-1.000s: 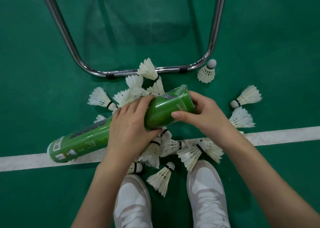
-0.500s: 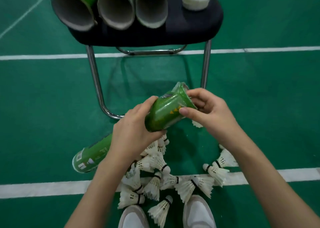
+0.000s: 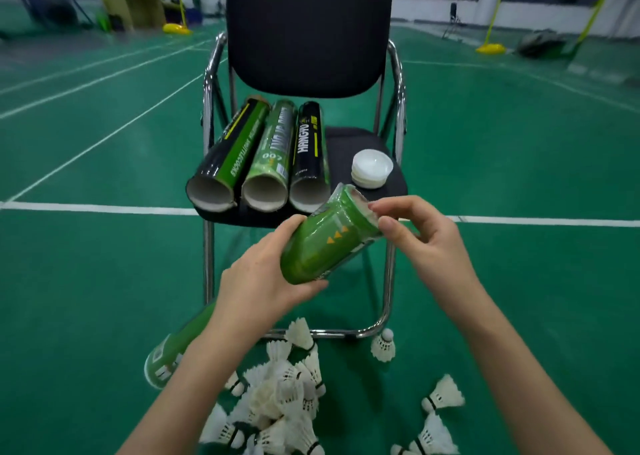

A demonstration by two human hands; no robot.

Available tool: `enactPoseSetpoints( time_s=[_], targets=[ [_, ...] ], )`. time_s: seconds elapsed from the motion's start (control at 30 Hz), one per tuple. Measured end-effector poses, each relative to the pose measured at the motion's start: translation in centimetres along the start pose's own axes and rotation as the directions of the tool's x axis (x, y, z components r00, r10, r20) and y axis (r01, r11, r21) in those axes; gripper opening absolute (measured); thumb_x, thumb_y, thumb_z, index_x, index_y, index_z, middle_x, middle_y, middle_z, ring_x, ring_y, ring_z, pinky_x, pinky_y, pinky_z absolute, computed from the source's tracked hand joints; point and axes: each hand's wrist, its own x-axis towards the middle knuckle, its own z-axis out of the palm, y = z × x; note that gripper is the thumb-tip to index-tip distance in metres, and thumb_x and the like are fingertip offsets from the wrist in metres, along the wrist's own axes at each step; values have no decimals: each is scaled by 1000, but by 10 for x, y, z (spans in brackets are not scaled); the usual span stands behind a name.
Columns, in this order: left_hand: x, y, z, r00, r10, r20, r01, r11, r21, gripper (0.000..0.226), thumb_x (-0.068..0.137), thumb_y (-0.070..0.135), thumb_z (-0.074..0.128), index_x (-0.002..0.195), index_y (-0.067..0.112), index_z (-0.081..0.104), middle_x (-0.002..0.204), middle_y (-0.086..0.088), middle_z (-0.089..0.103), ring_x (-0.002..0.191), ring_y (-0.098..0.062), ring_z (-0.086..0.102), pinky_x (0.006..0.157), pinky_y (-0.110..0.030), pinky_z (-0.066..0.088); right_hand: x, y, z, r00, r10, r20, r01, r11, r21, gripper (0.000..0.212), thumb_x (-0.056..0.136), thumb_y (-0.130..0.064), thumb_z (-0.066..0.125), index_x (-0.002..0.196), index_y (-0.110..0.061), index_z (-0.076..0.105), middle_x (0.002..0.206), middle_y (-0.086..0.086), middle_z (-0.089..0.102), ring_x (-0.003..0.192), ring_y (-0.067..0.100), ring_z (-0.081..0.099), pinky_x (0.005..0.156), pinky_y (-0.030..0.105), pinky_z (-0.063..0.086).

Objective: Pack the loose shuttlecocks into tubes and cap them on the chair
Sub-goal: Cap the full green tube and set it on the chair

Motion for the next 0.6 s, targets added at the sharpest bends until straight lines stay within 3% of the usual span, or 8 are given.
enactPoseSetpoints(
  time_s=[0.13, 0.2, 0.33, 0.43, 0.6],
  targets=[
    [23, 9, -15, 998, -13, -60, 10, 999, -47, 81, 65, 50, 78, 132, 49, 33, 108, 22, 55, 99, -9, 54, 72, -26, 38, 44, 0, -11, 995, -39, -91, 24, 987, -158, 5, 86, -10, 62, 90, -13, 63, 88, -4, 65, 78, -7, 57, 73, 8, 43],
    [34, 13, -21, 997, -20, -72, 16, 998, -58, 81, 65, 47, 79, 132, 47, 34, 102, 21, 51, 92, -9, 50, 69, -26, 35, 76, 17, -15, 987, -78, -138, 27, 941, -337, 6, 86, -12, 62, 91, -15, 63, 92, -2, 65, 83, -1, 57, 75, 14, 43],
    [50, 13, -28, 995, -58, -87, 54, 997, -50, 82, 65, 48, 79, 133, 46, 33, 113, 16, 57, 102, -20, 57, 71, -29, 35, 129, 64, -21, 997, -60, -57, -6, 636, -772, 30, 89, -21, 58, 118, -13, 59, 123, 3, 58, 116, 25, 43, 94, 34, 36],
    [56, 9, -29, 992, -80, -97, 74, 995, -63, 85, 64, 48, 79, 135, 45, 32, 125, 12, 57, 109, -21, 56, 73, -30, 37, 142, 81, -17, 999, -2, -33, -28, 511, -859, 28, 91, -24, 54, 117, -15, 58, 128, 0, 55, 122, 24, 36, 92, 38, 36],
    [59, 2, -25, 989, -106, -104, 93, 989, -117, 87, 63, 46, 81, 135, 46, 32, 123, 11, 56, 111, -20, 56, 76, -30, 40, 148, 82, -11, 993, -56, -103, -60, 509, -859, 14, 90, -23, 56, 95, -15, 65, 114, 0, 62, 112, 26, 43, 86, 36, 34]
  ],
)
